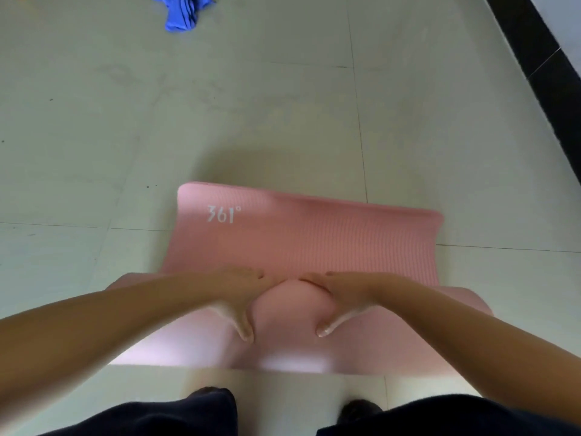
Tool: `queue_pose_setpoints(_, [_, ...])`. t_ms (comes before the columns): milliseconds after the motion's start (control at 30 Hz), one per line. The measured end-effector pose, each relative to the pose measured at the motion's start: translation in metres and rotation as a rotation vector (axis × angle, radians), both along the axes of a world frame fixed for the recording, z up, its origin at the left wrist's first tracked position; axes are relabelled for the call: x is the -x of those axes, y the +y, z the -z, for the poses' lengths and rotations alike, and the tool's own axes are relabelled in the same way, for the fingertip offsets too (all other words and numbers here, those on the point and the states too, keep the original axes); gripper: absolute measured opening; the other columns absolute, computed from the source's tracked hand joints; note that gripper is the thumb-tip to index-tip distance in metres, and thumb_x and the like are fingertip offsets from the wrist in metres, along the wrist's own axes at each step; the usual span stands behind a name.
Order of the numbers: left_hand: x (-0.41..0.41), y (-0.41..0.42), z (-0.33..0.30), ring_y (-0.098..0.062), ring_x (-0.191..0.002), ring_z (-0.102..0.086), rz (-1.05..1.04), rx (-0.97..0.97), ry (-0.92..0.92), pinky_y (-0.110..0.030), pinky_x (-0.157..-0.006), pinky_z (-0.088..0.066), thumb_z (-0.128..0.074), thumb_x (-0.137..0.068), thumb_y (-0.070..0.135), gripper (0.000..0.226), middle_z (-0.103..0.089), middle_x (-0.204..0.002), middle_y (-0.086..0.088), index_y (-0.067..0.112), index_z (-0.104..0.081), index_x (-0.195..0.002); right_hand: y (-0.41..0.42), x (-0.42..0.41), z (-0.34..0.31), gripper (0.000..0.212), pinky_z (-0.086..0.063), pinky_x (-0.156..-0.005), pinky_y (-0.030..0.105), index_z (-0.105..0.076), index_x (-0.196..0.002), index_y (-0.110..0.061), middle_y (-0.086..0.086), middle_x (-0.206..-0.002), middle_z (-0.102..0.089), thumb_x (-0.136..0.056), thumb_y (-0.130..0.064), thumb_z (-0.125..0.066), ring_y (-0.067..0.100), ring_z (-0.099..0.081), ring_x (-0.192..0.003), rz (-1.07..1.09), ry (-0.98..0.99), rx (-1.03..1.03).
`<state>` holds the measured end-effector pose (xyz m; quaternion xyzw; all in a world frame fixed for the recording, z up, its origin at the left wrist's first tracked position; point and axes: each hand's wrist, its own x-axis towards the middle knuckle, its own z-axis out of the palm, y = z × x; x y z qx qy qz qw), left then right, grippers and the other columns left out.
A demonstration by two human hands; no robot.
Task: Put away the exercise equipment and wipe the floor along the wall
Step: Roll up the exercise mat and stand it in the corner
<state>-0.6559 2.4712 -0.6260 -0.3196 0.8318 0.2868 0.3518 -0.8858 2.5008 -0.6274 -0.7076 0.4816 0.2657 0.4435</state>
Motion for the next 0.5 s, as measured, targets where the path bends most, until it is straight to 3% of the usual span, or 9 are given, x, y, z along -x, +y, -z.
queue_pose_setpoints(100, [-0.005,-0.033,0.002,-0.028,-0.134,-0.037,-0.034,0.083,0.007,-0.038,-0.111,-0.029,-0.073,-0.061,0.066,0.112,-0.037,-0.147,-0.005,0.029,-0.014,-0.15,-0.017,0.015,0.003,0.089,-0.023,-0.115,0.04,-0.015,-0.151,-0.032,0.002,-0.154,-0.028,-0.08,-0.058,-0.063,0.025,-0.03,-0.139,0.162,-0.002,0.023])
queue_pose_setpoints(167, [-0.015,-0.06,-0.003,-0.029,-0.136,-0.035,-0.152,0.338,0.06,-0.04,-0.111,-0.027,-0.063,-0.065,0.073,0.105,-0.037,-0.149,-0.005,0.026,-0.021,-0.149,-0.028,0.027,0.001,0.069,-0.026,-0.114,0.041,-0.026,-0.149,-0.024,0.006,-0.152,-0.032,-0.091,-0.048,-0.053,0.029,-0.033,-0.138,0.315,0.008,0.251])
queue_pose_setpoints(233, [-0.027,-0.075,-0.008,-0.029,-0.128,-0.045,-0.353,0.603,0.221,-0.038,-0.104,-0.034,-0.061,-0.078,0.06,0.085,-0.048,-0.139,-0.01,0.021,-0.03,-0.147,-0.032,0.033,-0.004,0.056,-0.026,-0.113,0.043,-0.032,-0.146,-0.022,0.007,-0.148,-0.037,-0.095,-0.038,-0.048,0.03,-0.035,-0.136,0.375,0.021,0.552])
queue_pose_setpoints(300, [-0.031,-0.068,-0.006,-0.032,-0.124,-0.049,-0.462,0.655,0.374,-0.042,-0.102,-0.037,-0.05,-0.081,0.061,0.08,-0.051,-0.136,-0.015,0.013,-0.036,-0.144,-0.029,0.03,-0.011,0.059,-0.018,-0.116,0.045,-0.028,-0.147,-0.026,0.003,-0.151,-0.032,-0.093,-0.042,-0.049,0.026,-0.028,-0.14,0.327,-0.015,0.667])
queue_pose_setpoints(367, [-0.021,-0.042,0.003,-0.037,-0.133,-0.038,-0.339,0.594,0.303,-0.05,-0.109,-0.029,-0.031,-0.074,0.074,0.097,-0.037,-0.146,-0.019,0.012,-0.027,-0.149,-0.023,0.022,-0.012,0.076,-0.006,-0.117,0.052,-0.013,-0.15,-0.029,0.001,-0.158,-0.014,-0.089,-0.056,-0.049,0.023,-0.01,-0.146,0.184,0.033,0.625])
queue_pose_setpoints(433, [-0.012,-0.018,0.017,-0.04,-0.143,-0.015,-0.191,0.612,0.155,-0.057,-0.113,-0.017,-0.039,-0.071,0.08,0.11,-0.014,-0.156,-0.021,0.015,-0.006,-0.152,-0.02,0.014,-0.007,0.094,0.002,-0.115,0.06,0.004,-0.15,-0.032,0.002,-0.16,0.005,-0.082,-0.067,-0.048,0.024,0.008,-0.147,0.064,0.125,0.623])
queue_pose_setpoints(500, [-0.01,-0.014,0.026,-0.044,-0.139,-0.026,-0.136,0.715,0.141,-0.065,-0.103,-0.028,-0.062,-0.057,0.079,0.125,-0.024,-0.153,-0.024,0.016,-0.007,-0.15,-0.022,0.012,-0.003,0.104,0.002,-0.111,0.066,0.013,-0.149,-0.033,0.004,-0.159,0.013,-0.077,-0.073,-0.049,0.027,0.015,-0.146,0.01,0.163,0.643])
